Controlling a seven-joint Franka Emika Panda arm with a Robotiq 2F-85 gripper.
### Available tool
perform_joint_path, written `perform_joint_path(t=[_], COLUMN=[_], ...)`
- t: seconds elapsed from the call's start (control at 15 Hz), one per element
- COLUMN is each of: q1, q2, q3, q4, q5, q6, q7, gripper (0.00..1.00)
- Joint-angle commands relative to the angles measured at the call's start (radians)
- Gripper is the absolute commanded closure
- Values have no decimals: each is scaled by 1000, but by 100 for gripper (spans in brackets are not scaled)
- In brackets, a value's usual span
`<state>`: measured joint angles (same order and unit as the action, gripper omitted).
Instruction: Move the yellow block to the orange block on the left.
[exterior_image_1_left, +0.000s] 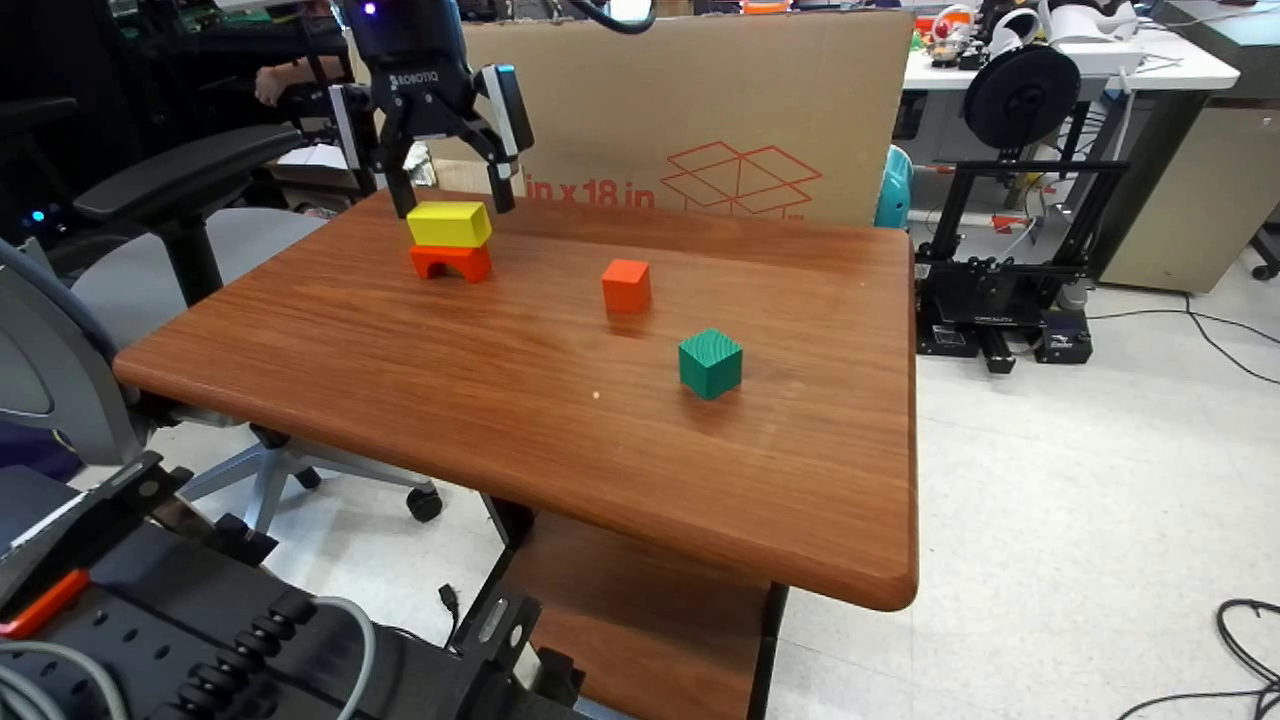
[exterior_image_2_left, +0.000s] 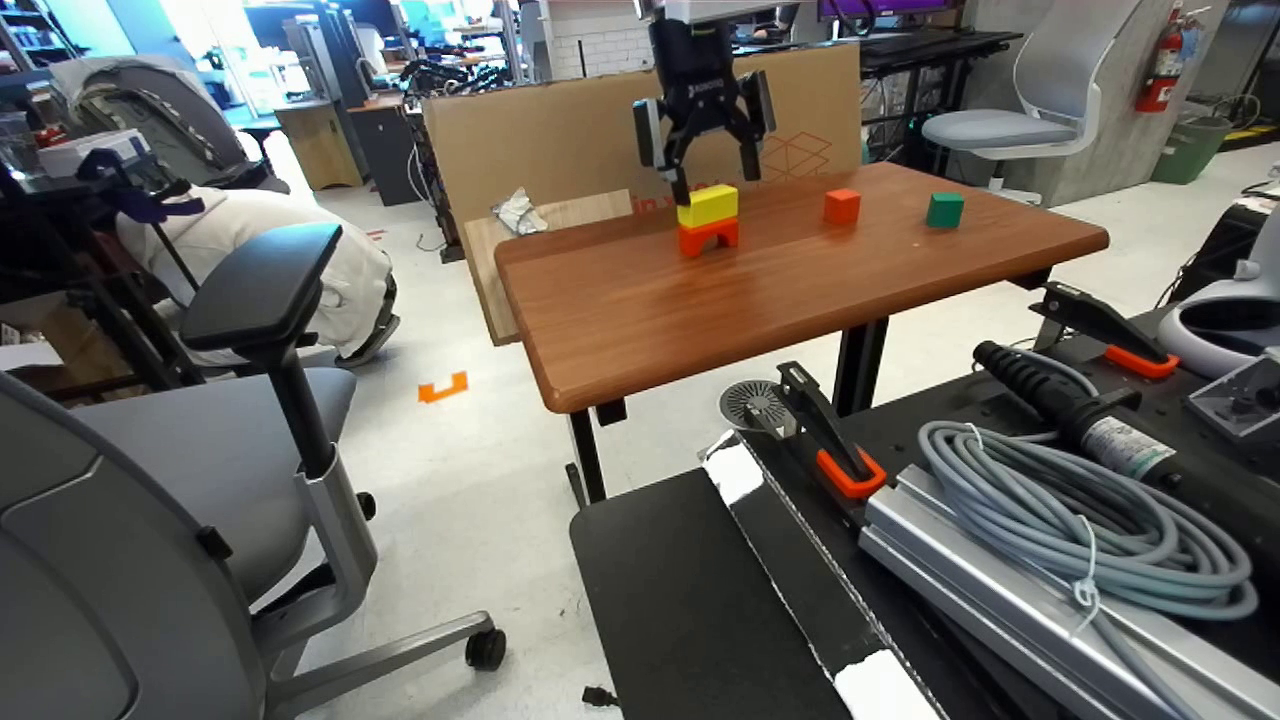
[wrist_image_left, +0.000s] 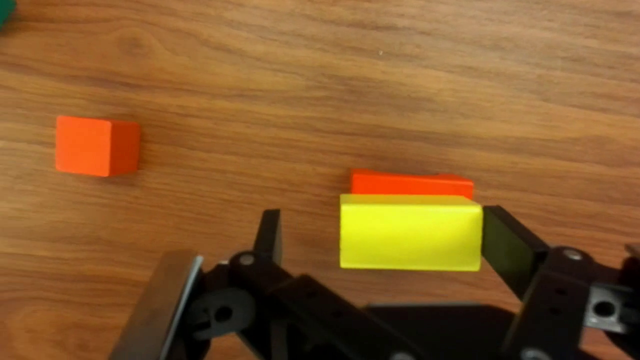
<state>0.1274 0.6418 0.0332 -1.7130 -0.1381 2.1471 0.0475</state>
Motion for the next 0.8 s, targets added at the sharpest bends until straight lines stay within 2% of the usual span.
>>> perform_joint_path(t=[0.0,0.2,0.4,0.6,0.67,0.73], q1=[-33,-65,-96,-127,-108,-113], q2=[-114,-201,-258,-275,-245,-247], q3=[-12,-20,-20,-17,-22,-23], q4=[-86,-147,-184,-194,-156,-159], q5=[-7,-6,1,15,2,3], q6=[47,114,125,85,84,84], q7=[-44,-87,-138,-213,-161,-167], gripper=[0,0,0,0,0,0])
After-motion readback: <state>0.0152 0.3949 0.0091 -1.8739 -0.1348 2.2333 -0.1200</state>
